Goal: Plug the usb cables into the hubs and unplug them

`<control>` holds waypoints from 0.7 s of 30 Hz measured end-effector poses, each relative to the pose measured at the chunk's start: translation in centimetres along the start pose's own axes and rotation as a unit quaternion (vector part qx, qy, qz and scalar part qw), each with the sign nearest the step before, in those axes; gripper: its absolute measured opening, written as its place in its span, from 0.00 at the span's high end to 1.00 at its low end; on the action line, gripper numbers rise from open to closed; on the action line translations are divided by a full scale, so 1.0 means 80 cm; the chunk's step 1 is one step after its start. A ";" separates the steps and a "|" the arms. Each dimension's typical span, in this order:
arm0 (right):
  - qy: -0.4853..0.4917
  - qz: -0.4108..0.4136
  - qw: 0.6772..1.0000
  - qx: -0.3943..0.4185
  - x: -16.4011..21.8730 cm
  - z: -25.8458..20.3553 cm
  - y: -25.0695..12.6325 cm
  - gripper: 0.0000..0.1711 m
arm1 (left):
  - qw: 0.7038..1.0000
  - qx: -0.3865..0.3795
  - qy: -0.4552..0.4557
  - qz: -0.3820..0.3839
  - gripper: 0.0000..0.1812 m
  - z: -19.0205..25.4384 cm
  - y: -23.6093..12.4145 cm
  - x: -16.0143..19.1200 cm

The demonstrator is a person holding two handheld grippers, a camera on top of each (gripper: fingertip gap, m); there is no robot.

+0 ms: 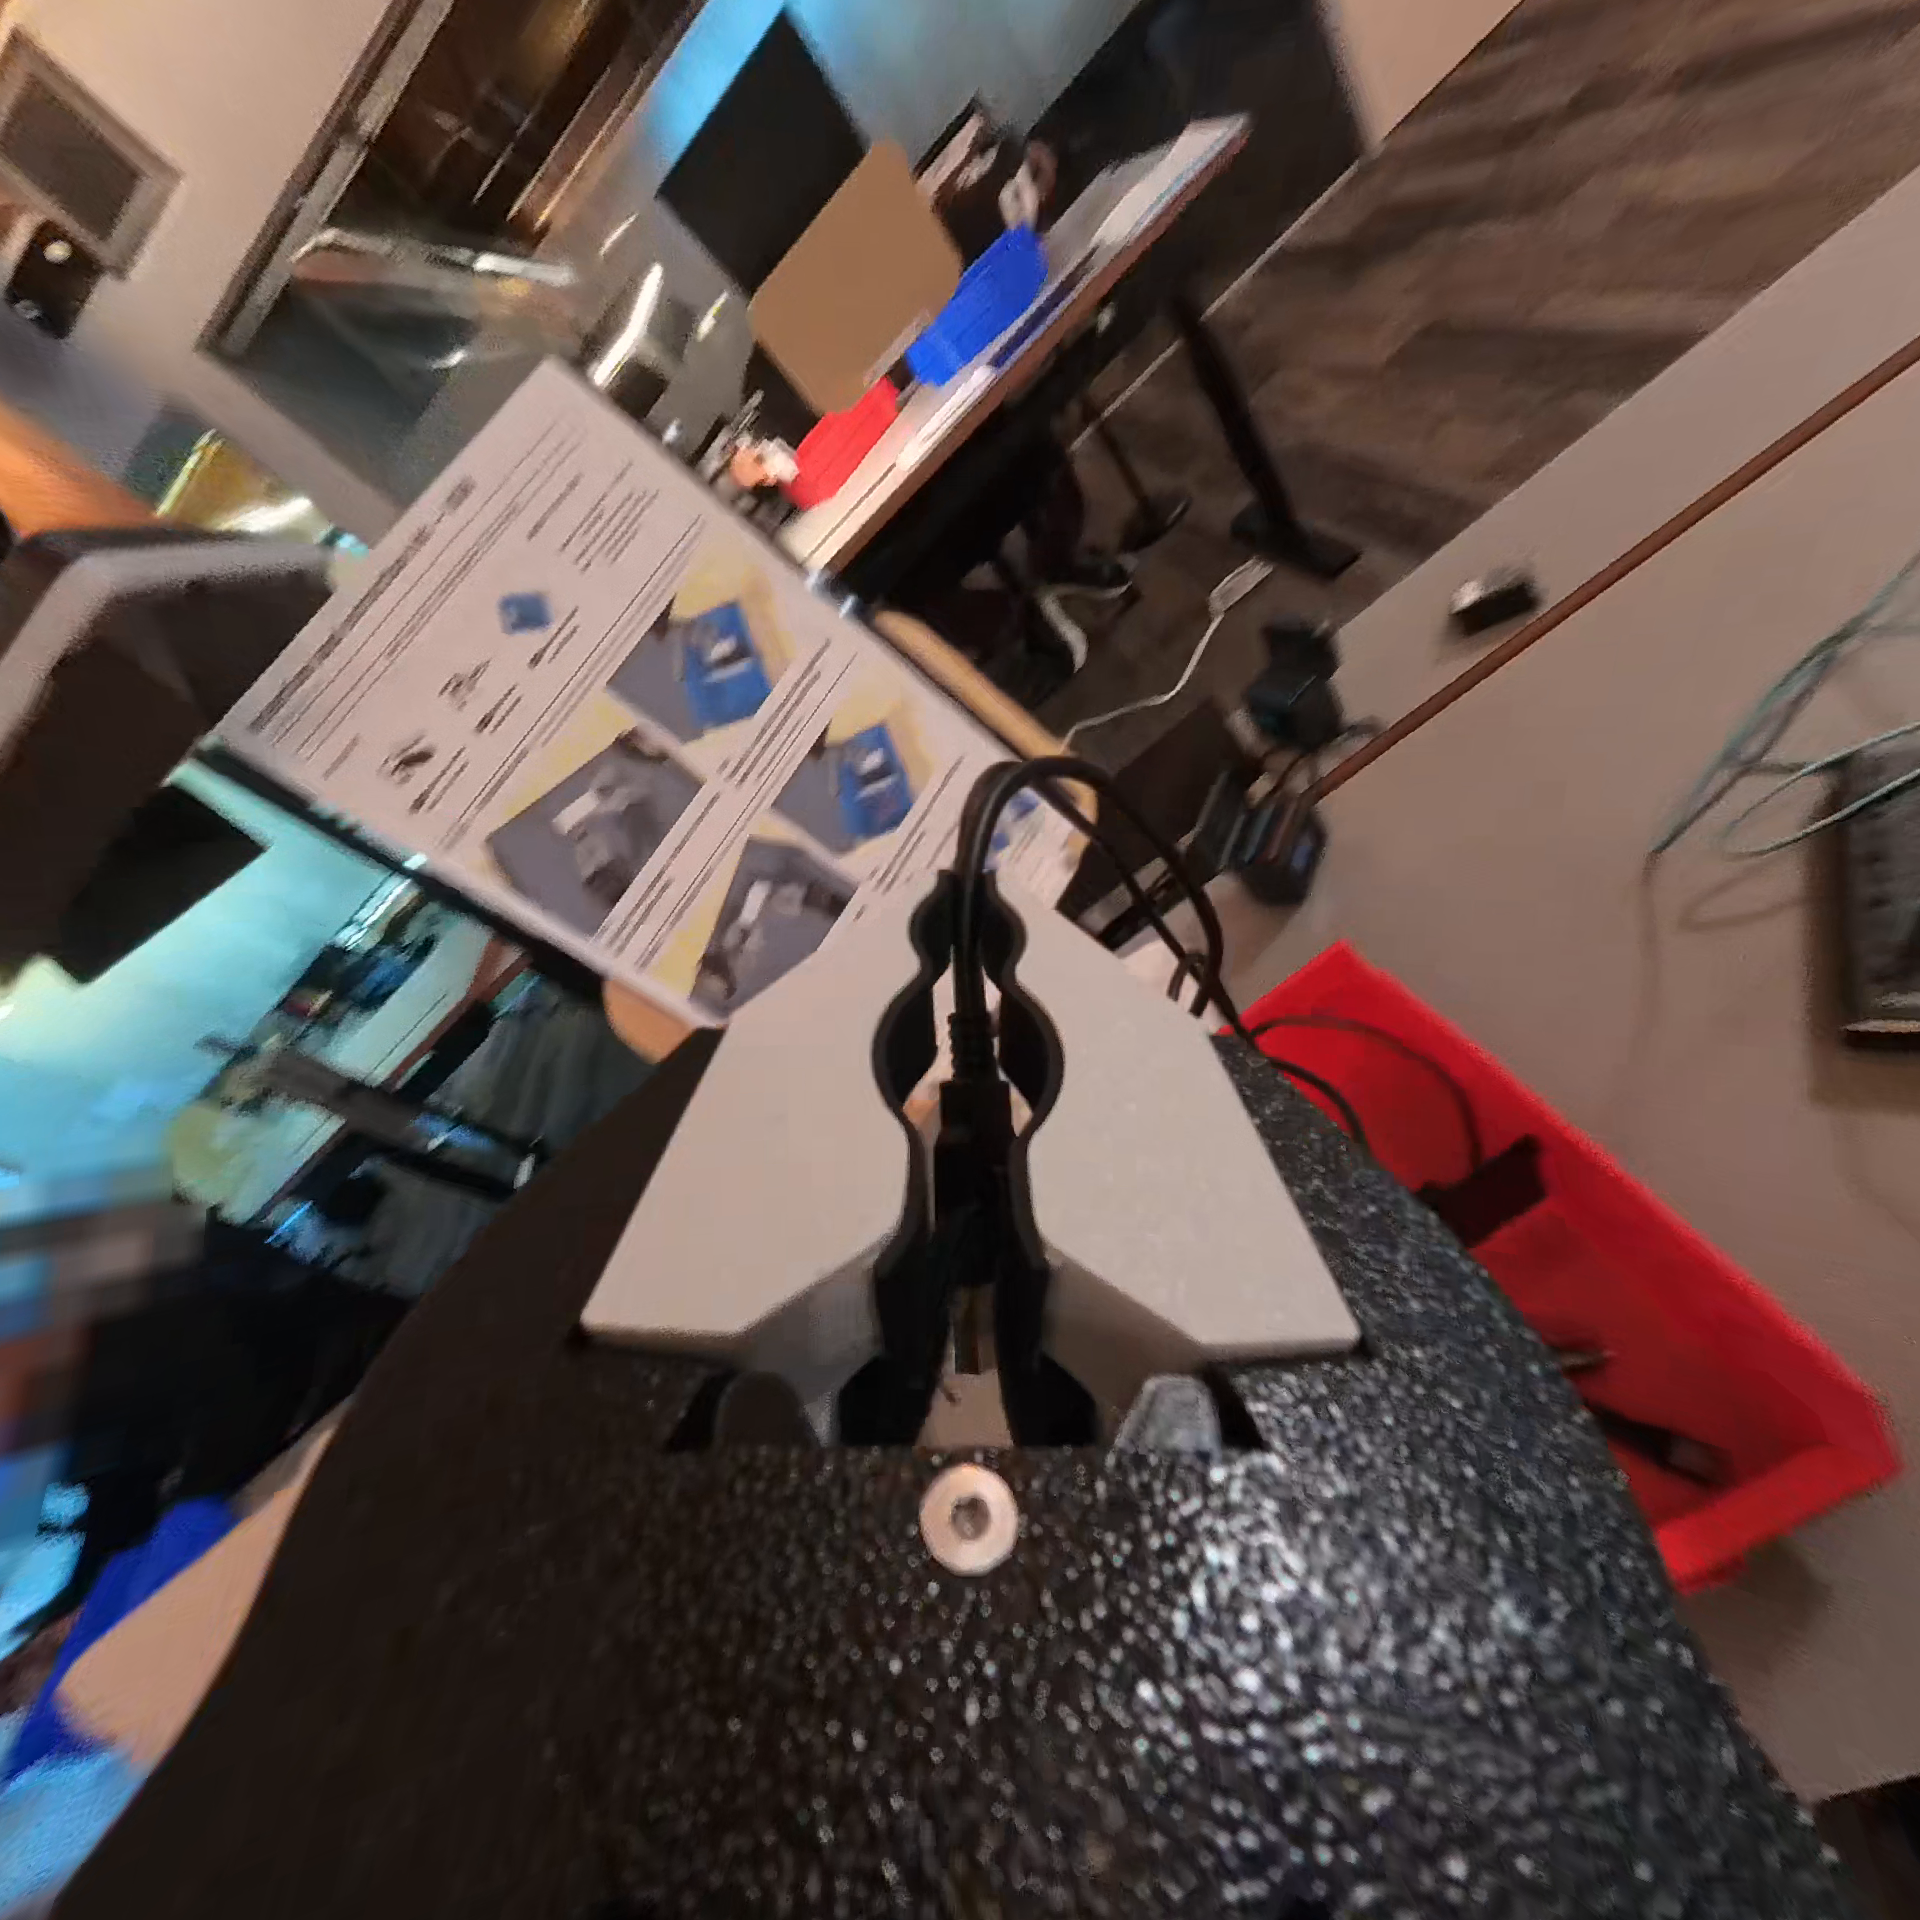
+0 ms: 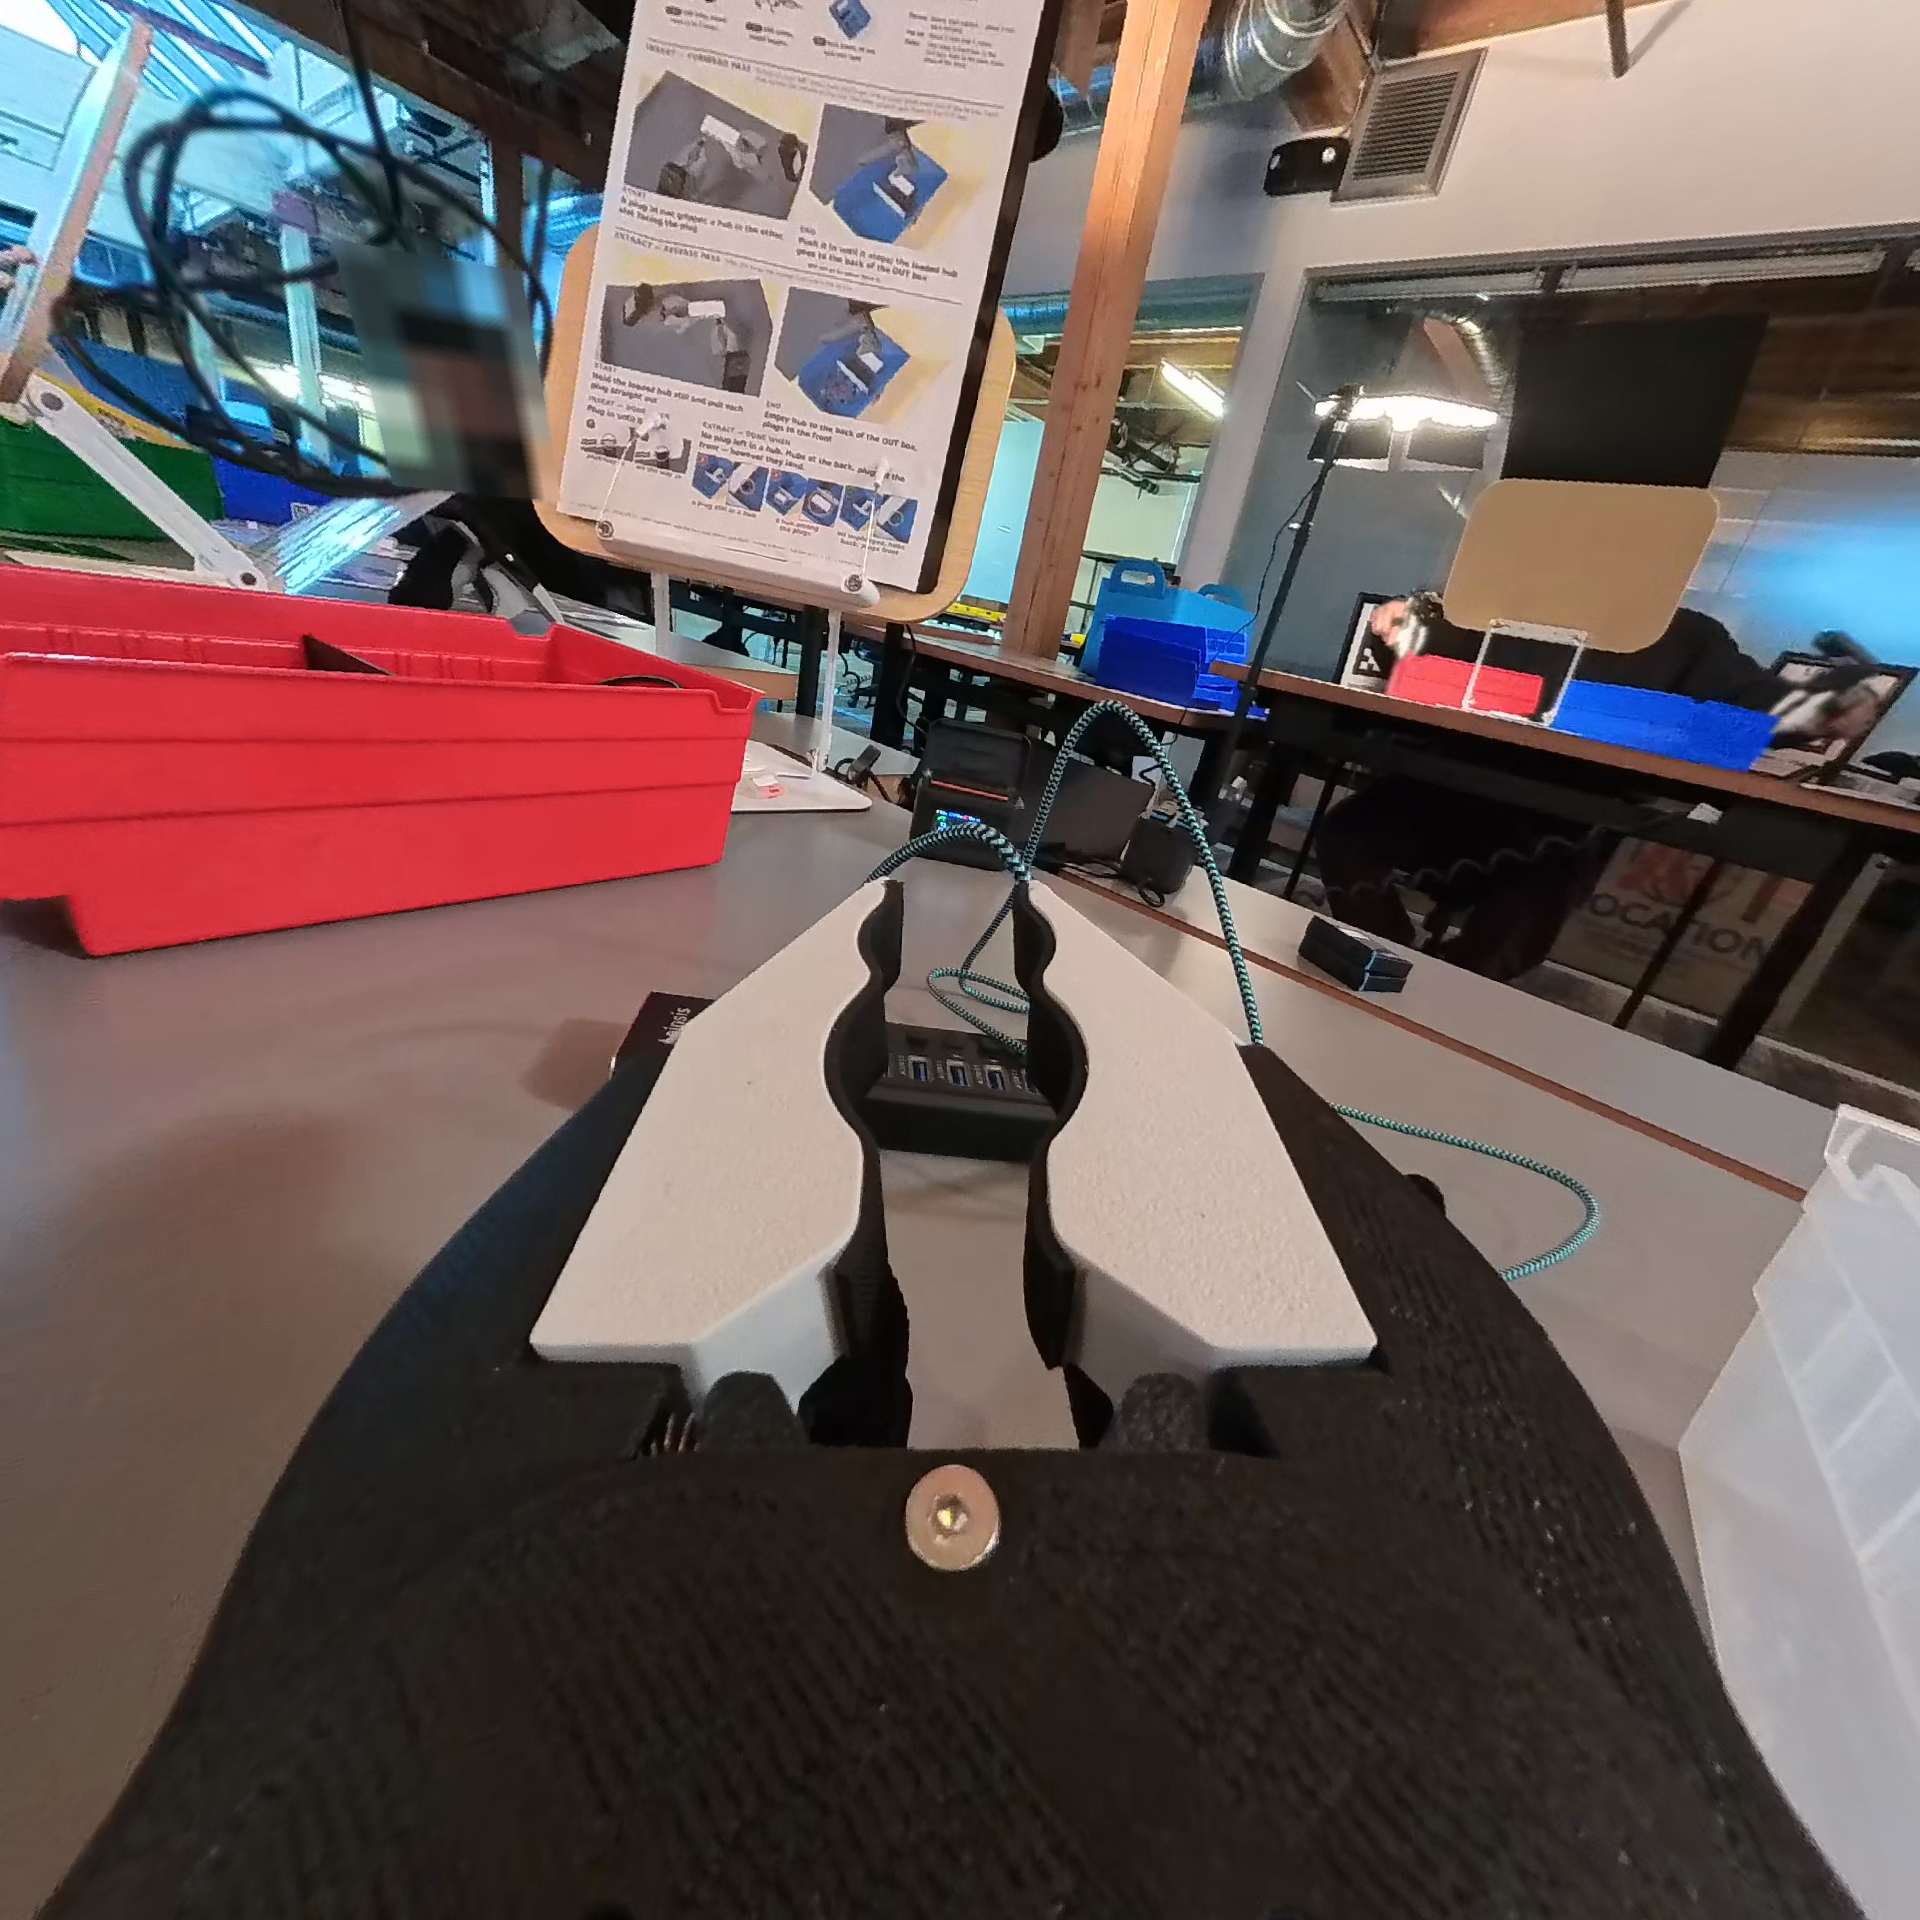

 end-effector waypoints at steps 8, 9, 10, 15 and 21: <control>-0.003 0.011 1.000 0.002 -0.005 0.001 -0.003 0.89 | 0.970 0.161 -0.071 0.170 0.99 0.035 0.028 -0.162; -0.003 0.017 1.000 0.000 -0.007 0.001 -0.004 0.89 | 0.963 0.186 -0.078 0.179 0.99 0.045 0.036 -0.178; -0.004 0.026 1.000 0.004 -0.010 0.002 -0.005 0.87 | 0.956 0.209 -0.087 0.185 0.99 0.057 0.046 -0.193; -0.050 0.157 0.983 0.075 -0.055 0.012 -0.035 0.83 | 0.919 0.311 -0.134 0.202 0.99 0.151 0.107 -0.239; -0.121 0.248 0.959 0.064 -0.166 -0.035 -0.065 0.85 | 0.834 0.459 -0.206 0.226 0.99 0.281 0.167 -0.254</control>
Point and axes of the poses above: each gripper's, where its closed fingertips meet, y out along the fingers, x out of its underside, z = x × y across the jaws, the point moved 4 cm from there along -y, back along the fingers, and after that the axes turned 14 degrees about y, right-handed, at the moved point
